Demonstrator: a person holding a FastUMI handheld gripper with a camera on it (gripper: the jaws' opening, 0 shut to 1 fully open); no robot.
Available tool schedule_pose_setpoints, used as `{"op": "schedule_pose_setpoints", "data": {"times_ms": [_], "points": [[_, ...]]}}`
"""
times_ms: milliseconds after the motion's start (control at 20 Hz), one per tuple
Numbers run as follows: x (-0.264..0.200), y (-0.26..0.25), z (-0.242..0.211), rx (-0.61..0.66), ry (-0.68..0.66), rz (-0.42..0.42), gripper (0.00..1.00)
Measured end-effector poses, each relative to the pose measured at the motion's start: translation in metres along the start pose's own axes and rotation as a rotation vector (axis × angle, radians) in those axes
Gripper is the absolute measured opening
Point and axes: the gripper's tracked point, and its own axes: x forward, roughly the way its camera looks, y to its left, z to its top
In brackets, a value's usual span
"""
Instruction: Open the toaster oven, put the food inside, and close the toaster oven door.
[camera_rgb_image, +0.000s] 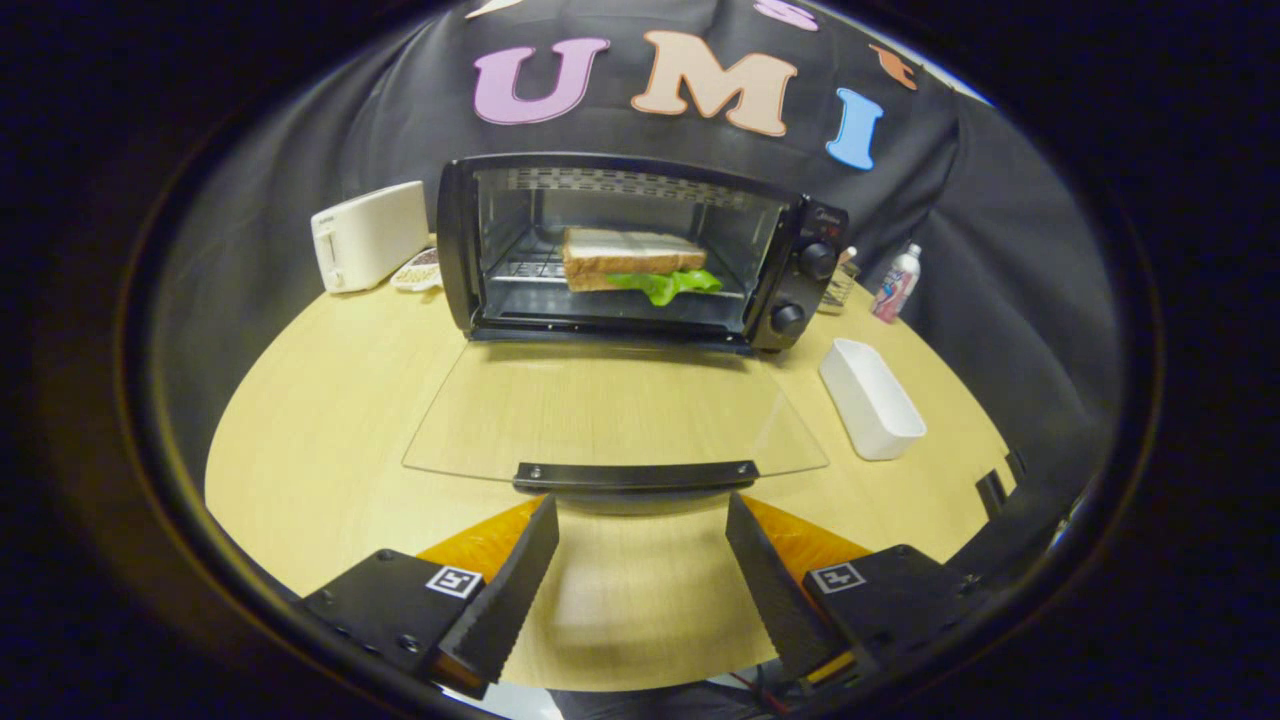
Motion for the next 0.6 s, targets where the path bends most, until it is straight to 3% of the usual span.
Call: {"op": "schedule_pose_setpoints", "data": {"times_ms": [300,600], "points": [[0.019,0.009,-0.015,0.021,0.054,0.046,1.00],[0.009,0.008,0.002,0.014,0.004,0.049,1.00]]}}
